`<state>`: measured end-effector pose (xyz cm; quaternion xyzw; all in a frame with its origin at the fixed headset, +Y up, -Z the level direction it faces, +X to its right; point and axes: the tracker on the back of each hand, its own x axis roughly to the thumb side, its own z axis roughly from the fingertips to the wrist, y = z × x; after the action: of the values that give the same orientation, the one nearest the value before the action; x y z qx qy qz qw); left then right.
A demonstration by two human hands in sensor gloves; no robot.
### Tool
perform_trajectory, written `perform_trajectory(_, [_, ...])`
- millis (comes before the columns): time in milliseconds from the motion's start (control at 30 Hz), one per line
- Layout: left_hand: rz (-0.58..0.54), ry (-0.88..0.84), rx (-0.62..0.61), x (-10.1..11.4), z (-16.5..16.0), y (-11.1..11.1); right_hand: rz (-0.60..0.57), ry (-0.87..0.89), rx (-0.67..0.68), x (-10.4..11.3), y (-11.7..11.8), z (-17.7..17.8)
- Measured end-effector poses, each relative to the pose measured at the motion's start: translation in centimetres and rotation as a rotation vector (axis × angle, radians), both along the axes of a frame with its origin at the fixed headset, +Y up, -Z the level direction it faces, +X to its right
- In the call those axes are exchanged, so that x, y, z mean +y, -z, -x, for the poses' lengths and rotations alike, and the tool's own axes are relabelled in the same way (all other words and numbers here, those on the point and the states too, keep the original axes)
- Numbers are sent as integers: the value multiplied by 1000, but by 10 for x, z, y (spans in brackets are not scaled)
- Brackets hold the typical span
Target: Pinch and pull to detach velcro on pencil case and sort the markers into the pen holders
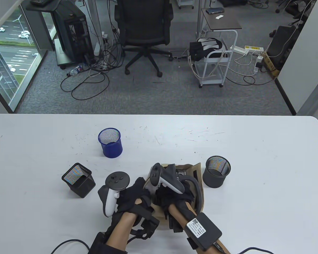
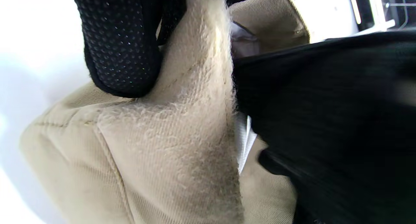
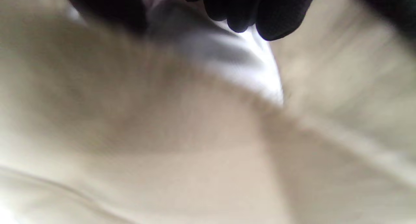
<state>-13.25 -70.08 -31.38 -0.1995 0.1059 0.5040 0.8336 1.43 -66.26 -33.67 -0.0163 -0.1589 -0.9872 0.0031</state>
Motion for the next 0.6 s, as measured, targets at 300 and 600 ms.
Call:
perform_trajectory(300, [-53,-74,93,5,18,-3,-214,6,-211,38,-14,-69])
perform_trajectory(600, [-79,-145,80,-4,20,-6,-9,348,-264,13,0,-125])
